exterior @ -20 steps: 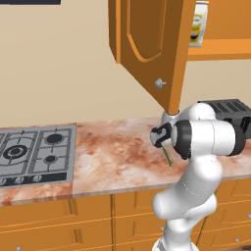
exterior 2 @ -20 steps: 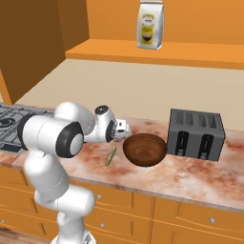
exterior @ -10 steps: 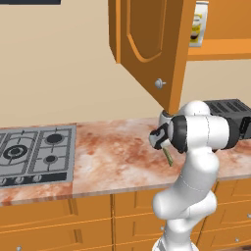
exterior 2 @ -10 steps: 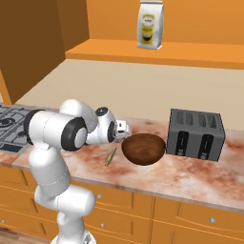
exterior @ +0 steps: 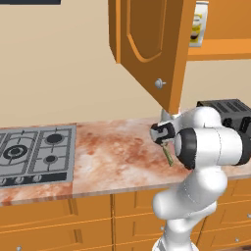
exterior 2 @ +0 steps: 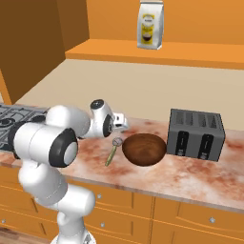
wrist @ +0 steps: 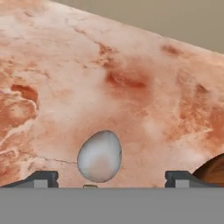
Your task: Pick the egg and butter from the fridge and place them by the bowl for mixing.
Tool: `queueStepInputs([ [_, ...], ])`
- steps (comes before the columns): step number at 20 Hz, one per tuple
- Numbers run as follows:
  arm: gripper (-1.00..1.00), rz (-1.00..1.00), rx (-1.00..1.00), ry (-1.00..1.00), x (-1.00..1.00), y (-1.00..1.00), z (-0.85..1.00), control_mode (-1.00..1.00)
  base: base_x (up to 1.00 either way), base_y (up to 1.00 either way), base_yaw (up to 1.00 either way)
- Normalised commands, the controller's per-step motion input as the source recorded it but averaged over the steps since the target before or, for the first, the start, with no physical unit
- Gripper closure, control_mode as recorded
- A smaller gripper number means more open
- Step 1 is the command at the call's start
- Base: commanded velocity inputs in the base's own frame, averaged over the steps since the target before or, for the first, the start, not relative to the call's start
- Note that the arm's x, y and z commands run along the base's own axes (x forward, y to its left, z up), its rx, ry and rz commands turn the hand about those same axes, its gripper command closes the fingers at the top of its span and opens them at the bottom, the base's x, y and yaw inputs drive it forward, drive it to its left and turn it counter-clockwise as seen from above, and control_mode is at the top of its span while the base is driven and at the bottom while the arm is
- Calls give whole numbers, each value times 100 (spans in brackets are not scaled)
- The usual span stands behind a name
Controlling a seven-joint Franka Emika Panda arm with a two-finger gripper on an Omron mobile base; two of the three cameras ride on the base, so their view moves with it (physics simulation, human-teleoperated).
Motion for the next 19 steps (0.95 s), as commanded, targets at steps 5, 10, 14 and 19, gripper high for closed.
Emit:
queueStepInputs([
  [5, -100, 0, 0, -1, -100, 0, 100, -100, 0, 0, 0],
  [10, -100, 0, 0, -4, -80, 1, 44, -100, 0, 0, 0],
  [14, -100, 0, 0, -5, -9, 1, 0, -100, 0, 0, 0],
  [19, -100, 3, -30, -71, -97, 59, 1, -100, 0, 0, 0],
])
